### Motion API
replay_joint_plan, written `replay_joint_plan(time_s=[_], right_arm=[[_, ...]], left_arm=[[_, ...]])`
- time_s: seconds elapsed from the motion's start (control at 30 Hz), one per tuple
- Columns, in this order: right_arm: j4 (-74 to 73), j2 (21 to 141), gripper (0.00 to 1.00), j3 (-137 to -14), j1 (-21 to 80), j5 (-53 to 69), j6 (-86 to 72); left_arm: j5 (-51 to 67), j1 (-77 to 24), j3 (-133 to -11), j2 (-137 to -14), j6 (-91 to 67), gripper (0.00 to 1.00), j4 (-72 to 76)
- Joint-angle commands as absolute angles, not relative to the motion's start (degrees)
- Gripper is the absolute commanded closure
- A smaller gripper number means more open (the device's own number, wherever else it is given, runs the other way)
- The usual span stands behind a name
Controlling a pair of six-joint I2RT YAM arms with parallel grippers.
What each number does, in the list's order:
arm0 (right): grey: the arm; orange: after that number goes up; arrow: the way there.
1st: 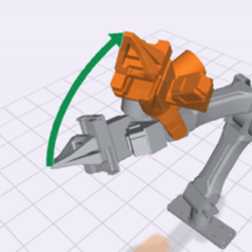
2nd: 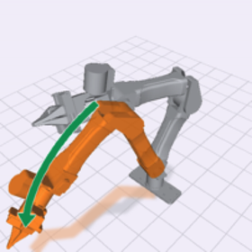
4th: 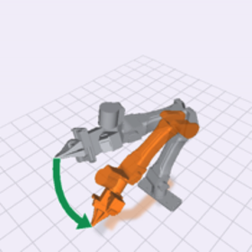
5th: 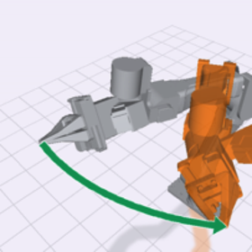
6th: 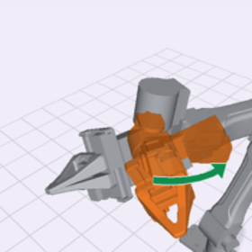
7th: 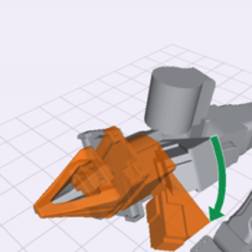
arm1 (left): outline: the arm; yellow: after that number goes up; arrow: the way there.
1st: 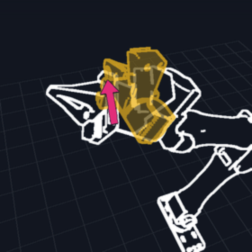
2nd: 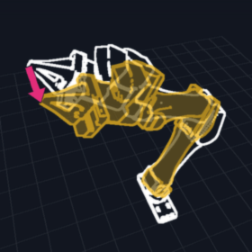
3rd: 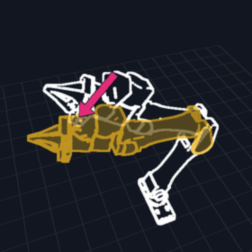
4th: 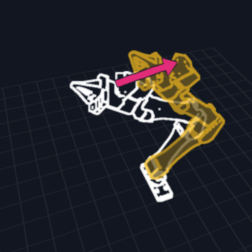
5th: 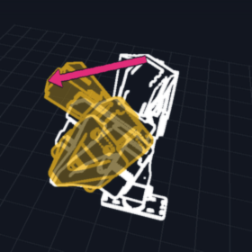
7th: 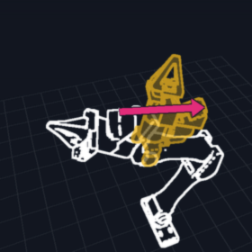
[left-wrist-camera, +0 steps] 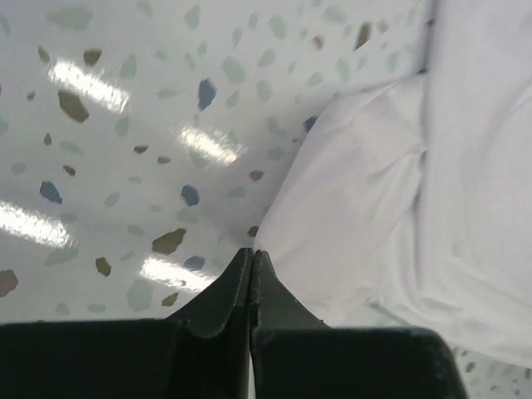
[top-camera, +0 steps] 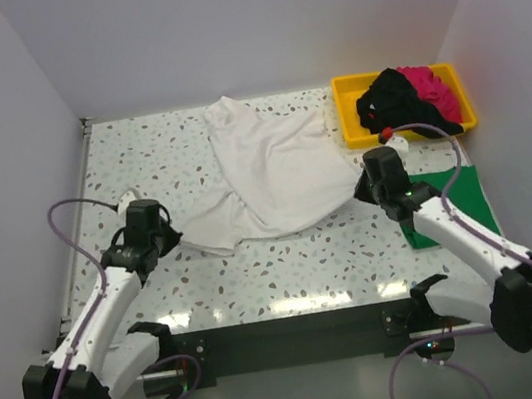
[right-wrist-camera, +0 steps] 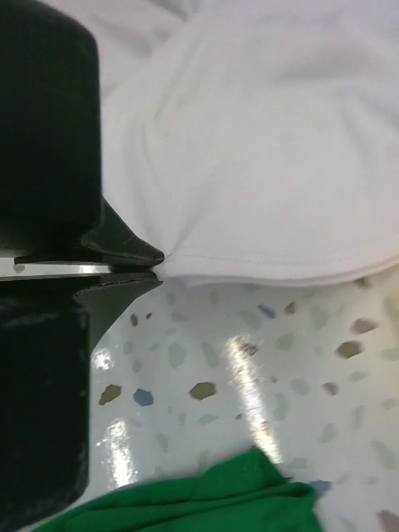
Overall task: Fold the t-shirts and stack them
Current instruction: Flatten the tshirt out
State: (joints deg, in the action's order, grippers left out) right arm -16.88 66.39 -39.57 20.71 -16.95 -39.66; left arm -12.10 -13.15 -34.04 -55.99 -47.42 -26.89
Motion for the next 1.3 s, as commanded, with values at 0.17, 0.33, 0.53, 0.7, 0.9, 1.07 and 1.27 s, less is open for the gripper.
replay_joint_plan(time_s=[0.17,0.33,0.53,0.7,0.9,1.07,1.27], right_arm=[[-25.6,46.6,1.0,-61.0,20.6,-17.2,-29.4],[-30.0,44.7,1.0,-75.1,20.6,-14.9,-27.0],[-35.1,44.4,1.0,-89.9,20.6,-6.4,-25.5],[-38.8,43.4,1.0,-98.9,20.6,-2.6,-25.1],[-39.6,41.9,1.0,-102.0,20.6,-4.0,-24.6],[-39.3,44.6,1.0,-95.4,20.6,-4.7,-25.5],[-33.3,51.8,1.0,-82.2,20.6,-13.1,-26.3]], left_arm=[[-14.6,-13.2,-55.0,-41.7,-45.7,1.0,-32.2],[-18.7,-13.2,-74.0,-40.6,-43.8,1.0,-36.0],[-19.7,-13.2,-96.3,-43.1,-39.9,1.0,-38.1],[-18.8,-13.2,-115.3,-49.9,-35.3,1.0,-42.1],[-19.9,-13.2,-122.8,-54.3,-32.2,1.0,-41.7],[-24.1,-13.2,-116.0,-59.0,-31.8,1.0,-38.2],[-29.9,-13.0,-104.0,-72.5,-28.8,1.0,-30.2]])
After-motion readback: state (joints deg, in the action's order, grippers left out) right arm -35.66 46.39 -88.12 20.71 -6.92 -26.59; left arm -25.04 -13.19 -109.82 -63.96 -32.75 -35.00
